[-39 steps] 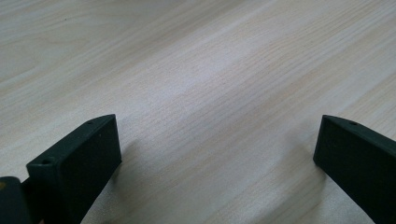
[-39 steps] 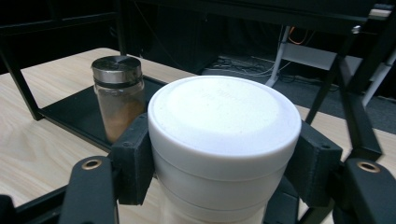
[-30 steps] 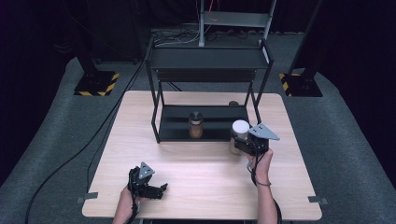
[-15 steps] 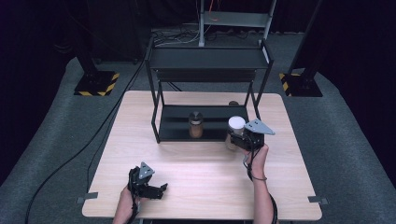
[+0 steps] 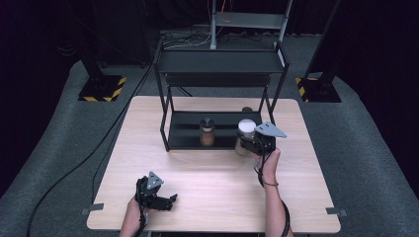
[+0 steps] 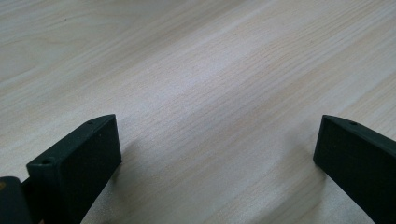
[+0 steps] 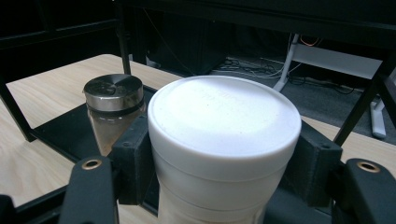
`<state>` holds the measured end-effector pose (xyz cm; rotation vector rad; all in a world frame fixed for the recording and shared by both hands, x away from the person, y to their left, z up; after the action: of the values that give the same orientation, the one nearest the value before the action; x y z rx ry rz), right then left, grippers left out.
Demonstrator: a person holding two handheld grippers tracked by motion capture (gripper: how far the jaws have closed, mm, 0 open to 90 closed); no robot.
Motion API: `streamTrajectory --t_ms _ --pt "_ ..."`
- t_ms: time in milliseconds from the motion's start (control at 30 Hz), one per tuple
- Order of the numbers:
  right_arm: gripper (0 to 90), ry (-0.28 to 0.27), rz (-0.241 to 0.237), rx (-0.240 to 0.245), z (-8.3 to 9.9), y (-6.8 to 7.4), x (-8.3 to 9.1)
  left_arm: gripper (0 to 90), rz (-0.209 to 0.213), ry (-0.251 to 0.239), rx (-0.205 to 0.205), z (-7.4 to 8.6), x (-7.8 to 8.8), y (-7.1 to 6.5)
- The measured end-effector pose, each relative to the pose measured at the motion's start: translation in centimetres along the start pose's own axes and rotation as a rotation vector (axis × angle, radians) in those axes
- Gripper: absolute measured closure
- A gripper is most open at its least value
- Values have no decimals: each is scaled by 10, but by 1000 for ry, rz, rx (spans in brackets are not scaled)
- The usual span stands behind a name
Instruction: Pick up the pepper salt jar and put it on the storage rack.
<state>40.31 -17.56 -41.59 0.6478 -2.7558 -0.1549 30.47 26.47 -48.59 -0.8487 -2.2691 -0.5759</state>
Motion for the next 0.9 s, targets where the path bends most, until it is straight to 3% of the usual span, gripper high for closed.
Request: streamTrajectory --t_ms 900 --pt "329 17 -24 -8 -9 13 -31 1 -2 0 -5 0 0 0"
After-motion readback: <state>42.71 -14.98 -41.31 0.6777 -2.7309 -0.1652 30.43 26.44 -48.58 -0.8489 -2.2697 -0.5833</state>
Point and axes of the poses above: each handheld gripper's, and its own axes: x roughly backward along the jaws, z roughly out of its underside, y roughly to its left, the point moved 7 cm from there along -x, roughly forward along the jaws, and after that the axes turned 14 degrees about -x, right-handed, at the moved point
